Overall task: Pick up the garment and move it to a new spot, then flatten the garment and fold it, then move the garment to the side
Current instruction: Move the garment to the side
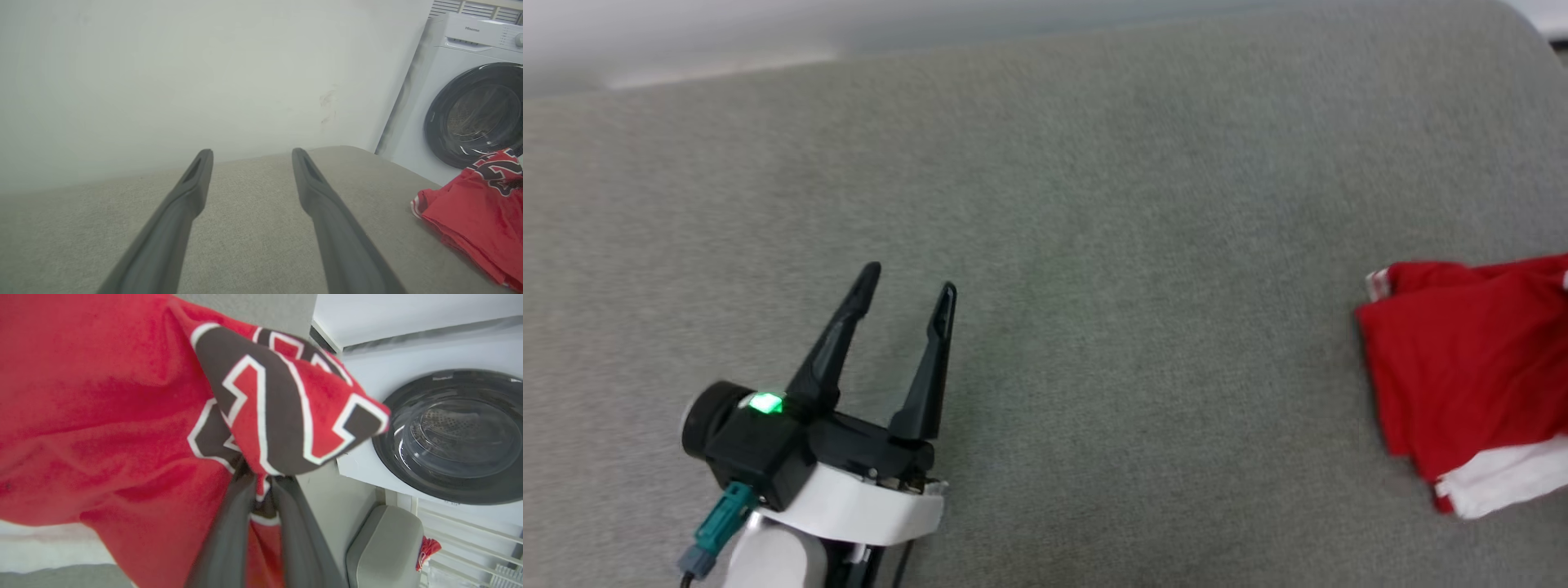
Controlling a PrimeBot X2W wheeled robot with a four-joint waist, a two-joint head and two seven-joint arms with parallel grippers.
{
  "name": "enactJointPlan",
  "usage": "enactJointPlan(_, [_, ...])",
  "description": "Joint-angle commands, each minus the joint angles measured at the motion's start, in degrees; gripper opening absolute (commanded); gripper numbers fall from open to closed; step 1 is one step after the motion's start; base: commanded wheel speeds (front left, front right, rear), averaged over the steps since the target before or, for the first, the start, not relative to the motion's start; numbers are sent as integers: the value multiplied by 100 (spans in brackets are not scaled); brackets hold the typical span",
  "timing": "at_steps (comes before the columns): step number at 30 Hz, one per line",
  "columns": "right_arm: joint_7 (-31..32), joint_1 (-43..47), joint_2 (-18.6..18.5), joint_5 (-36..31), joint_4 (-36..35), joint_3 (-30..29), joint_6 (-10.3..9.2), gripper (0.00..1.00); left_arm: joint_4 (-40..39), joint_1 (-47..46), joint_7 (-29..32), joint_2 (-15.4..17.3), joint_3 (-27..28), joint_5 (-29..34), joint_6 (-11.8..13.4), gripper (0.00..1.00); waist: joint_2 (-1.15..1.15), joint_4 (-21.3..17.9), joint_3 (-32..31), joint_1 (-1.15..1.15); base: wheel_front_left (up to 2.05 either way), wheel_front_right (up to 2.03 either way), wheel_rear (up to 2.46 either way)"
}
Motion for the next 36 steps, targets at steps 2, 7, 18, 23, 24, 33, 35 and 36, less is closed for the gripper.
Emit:
enactJointPlan(2, [-222, -248, 27, -46, 245, -247, -10, 0, -85, -183, -12, 131, -4, 19, -7, 100, 0, -310, 470, -1, 0, 0, 0])
enactJointPlan(7, [-777, -573, 180, -230, 924, -793, -9, 0, -230, -446, -12, 322, 20, 7, -7, 100, 0, -379, 835, -1, 0, 0, 0])
enactJointPlan(18, [-1556, -1115, 534, -826, 2075, -1578, -10, 0, -477, -734, -12, 624, 12, 44, -7, 100, 0, -360, 1339, -1, 0, 0, 0])
enactJointPlan(23, [-1754, -1258, 787, -1071, 2229, -1845, -10, 65, -425, -764, -12, 640, 3, 21, -7, 100, 0, -346, 1313, -1, 0, 0, 0])
enactJointPlan(24, [-1740, -1269, 867, -1081, 2256, -1911, -10, 100, -406, -749, -12, 625, 10, 16, -7, 100, 0, -342, 1273, -1, 0, 0, 0])
enactJointPlan(33, [-1906, -1125, 1194, -1137, 1660, -2075, -9, 100, -6, -399, -12, 237, 182, -160, -7, 100, 0, -174, 317, -1, 0, 0, 0])
enactJointPlan(35, [-1950, -1091, 1343, -1037, 1379, -2194, -9, 100, 76, -274, -11, 135, 252, -146, -7, 100, 0, -105, 72, -1, 0, 0, 0])
enactJointPlan(36, [-2016, -1063, 1421, -967, 1234, -2282, -8, 100, 117, -210, -12, 81, 286, -147, -7, 100, 0, -62, -63, -1, 0, 0, 0])
